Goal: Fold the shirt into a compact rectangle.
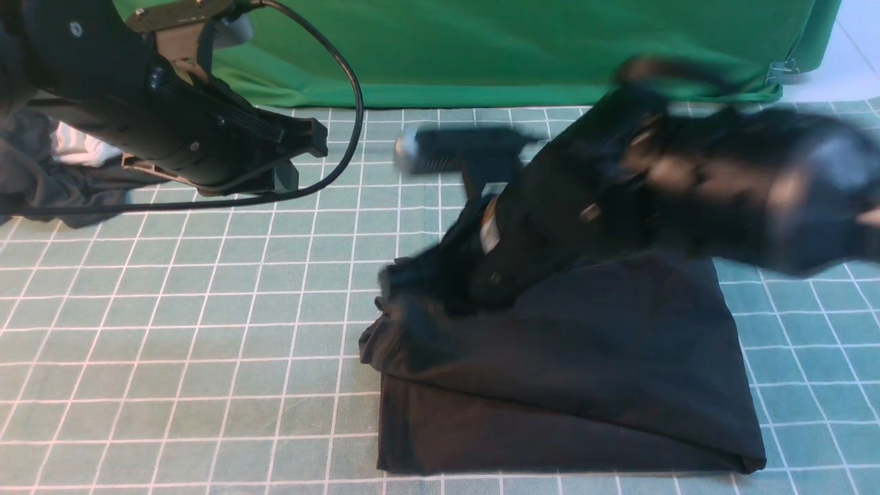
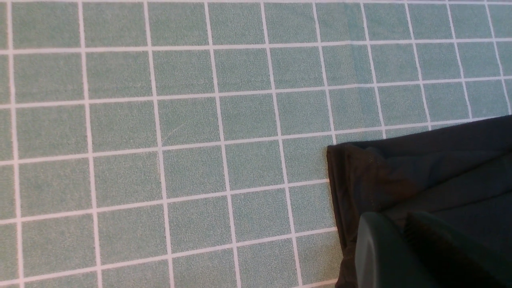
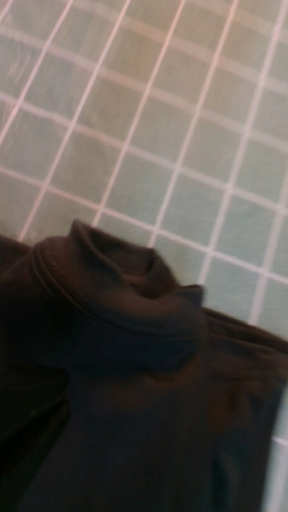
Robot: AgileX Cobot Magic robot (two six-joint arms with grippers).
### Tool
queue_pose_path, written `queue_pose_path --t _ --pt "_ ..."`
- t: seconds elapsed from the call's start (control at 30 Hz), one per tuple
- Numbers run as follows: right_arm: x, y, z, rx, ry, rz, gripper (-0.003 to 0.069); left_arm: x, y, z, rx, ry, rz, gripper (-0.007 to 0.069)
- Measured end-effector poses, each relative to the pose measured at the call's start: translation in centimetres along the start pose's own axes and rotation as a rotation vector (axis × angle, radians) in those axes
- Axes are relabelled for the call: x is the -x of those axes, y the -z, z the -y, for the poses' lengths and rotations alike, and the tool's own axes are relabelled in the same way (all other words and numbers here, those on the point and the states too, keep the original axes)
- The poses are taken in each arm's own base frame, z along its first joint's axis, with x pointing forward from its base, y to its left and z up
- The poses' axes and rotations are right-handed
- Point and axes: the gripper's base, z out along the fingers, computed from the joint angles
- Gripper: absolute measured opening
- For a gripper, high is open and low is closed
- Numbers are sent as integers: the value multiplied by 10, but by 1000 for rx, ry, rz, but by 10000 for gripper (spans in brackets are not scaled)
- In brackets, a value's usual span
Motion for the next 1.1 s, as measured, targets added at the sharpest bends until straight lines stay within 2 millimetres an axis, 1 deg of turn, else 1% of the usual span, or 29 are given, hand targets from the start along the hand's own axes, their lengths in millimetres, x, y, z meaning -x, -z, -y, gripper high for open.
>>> queue_pose_path --t 0.03,0.1,0.13,0.17,0.2,0.33,0.4,0.47,0.5,0.53,0.57,0.6,0.63,0.67,0.7,0.73,0.77,0.8,0.83,0.87,0.9,0.93,0.97,1.0,1.03,1.07,1.1 --pt "-6 -17 -1 -16 8 -37 20 0 0 0 0 1 0 57" --pt "-16 -38 -4 -35 24 -86 16 0 0 0 0 1 0 59" --pt "-20 -45 -5 -40 29 -100 15 0 0 0 0 1 0 60" --pt "-27 -58 -6 -51 38 -126 13 0 0 0 0 2 0 62" --pt "-28 -62 -9 -51 50 -122 12 0 0 0 0 6 1 64" --pt "-28 -61 -11 -44 52 -111 12 0 0 0 0 13 3 69" --pt "-26 -52 -12 -37 61 -102 12 0 0 0 0 18 4 76" --pt "-21 -28 -15 -19 86 -82 12 0 0 0 1 19 4 83" --pt "-22 -28 -15 -21 89 -86 12 0 0 0 1 19 4 83" --pt "-16 5 -17 4 125 -48 12 0 0 0 1 19 4 89" --pt "-13 27 -18 16 145 -25 12 0 0 0 0 19 4 92" --pt "-13 32 -18 19 146 -20 12 0 0 0 0 19 4 94" --pt "-11 65 -17 34 178 18 12 0 0 0 0 20 4 99" --pt "-12 93 -13 31 209 40 12 0 0 0 0 20 4 106" --pt "-13 113 -11 26 233 59 12 0 0 0 1 19 5 108" --pt "-17 141 -6 14 260 93 14 0 0 0 5 21 5 114" --pt "-21 165 0 -1 283 127 16 0 0 -1 7 21 5 118" --pt "-24 180 3 -13 294 152 20 0 0 -1 8 22 5 121" --pt "-26 189 6 -21 302 168 21 0 0 -1 8 22 5 122" --pt "-38 233 20 -63 336 252 28 0 0 -1 10 23 5 127" --pt "-39 237 21 -69 338 261 28 0 0 -1 10 23 5 129" --pt "-50 268 33 -102 360 325 34 0 0 -1 11 23 5 131" --pt "-58 285 40 -115 366 362 35 0 0 -1 11 25 5 132" --pt "-73 313 52 -122 369 429 37 0 0 -1 11 25 5 134" --pt "-80 323 58 -125 373 459 38 0 0 -1 11 26 5 134" --pt "-96 342 68 -118 373 516 38 0 0 -1 11 26 5 137" --pt "-104 348 74 -116 378 537 38 0 0 -1 11 26 5 138"
